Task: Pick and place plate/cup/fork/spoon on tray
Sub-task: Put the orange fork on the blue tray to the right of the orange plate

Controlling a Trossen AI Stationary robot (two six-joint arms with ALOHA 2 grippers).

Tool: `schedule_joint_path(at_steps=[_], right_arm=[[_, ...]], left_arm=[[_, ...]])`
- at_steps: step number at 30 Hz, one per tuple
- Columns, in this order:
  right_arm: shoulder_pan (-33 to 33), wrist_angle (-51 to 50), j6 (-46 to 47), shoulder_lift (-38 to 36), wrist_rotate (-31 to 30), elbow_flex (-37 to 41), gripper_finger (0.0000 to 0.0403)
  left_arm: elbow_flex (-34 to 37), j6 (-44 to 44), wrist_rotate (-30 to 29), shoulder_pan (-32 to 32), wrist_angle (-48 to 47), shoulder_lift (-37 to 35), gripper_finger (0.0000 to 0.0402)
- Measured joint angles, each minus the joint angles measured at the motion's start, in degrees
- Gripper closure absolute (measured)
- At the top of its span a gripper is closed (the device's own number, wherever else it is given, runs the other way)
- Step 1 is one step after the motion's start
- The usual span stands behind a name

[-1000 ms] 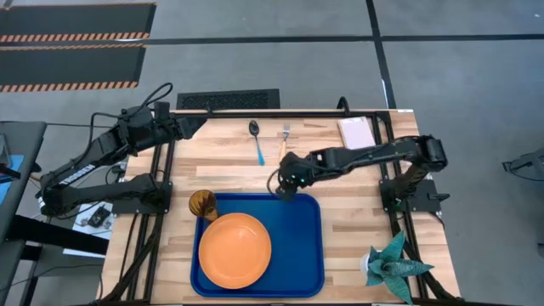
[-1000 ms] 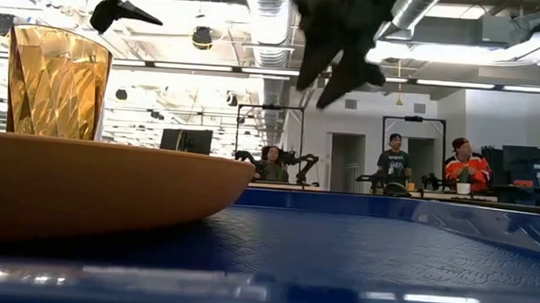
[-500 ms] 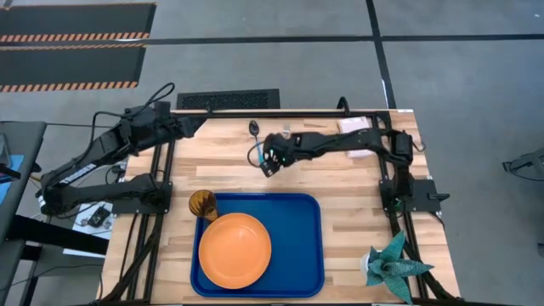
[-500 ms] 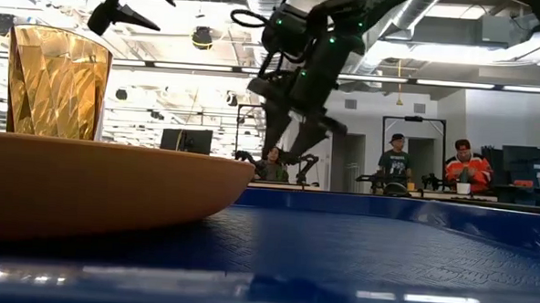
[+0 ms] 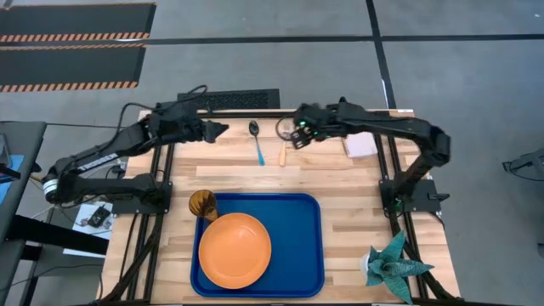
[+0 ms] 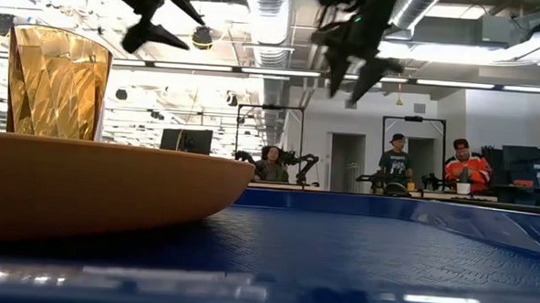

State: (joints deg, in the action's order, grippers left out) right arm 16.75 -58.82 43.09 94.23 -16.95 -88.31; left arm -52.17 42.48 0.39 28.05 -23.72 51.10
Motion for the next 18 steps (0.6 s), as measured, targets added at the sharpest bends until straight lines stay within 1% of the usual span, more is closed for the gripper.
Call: schedule_joint_path(at_steps=[2,4,7,10,13,15,18], right_arm=[[-0.02,-2.71,2.81,-2.68,-3.08,0.65,0.0145],[-0.10,-2.79,5.85,-4.52,-3.37,2.72,0.0145],[-0.12,-0.06,9.13,-5.80,-2.69,7.18,0.0145],[0.30,4.95,11.22,-6.11,-2.50,12.56,0.0145],[1.48,12.63,12.41,-5.65,0.28,17.45,0.0145],[1.92,19.04,13.09,-4.08,2.19,19.66,0.0145],[2.84,21.09,15.80,-1.19,3.70,21.40,0.0144]], left_arm=[[-0.31,-0.76,1.83,-0.05,2.41,1.92,0.0157],[-1.68,-2.91,2.21,-0.04,3.08,2.94,0.0157],[-4.07,-5.44,1.96,0.55,2.82,3.31,0.0157],[-6.46,-8.30,2.90,1.91,2.33,3.14,0.0157],[-8.07,-12.20,7.14,3.55,2.47,3.10,0.0157],[-8.50,-12.85,10.09,4.65,2.38,3.11,0.0154],[-8.54,-12.92,13.06,5.70,2.25,3.11,0.0146]])
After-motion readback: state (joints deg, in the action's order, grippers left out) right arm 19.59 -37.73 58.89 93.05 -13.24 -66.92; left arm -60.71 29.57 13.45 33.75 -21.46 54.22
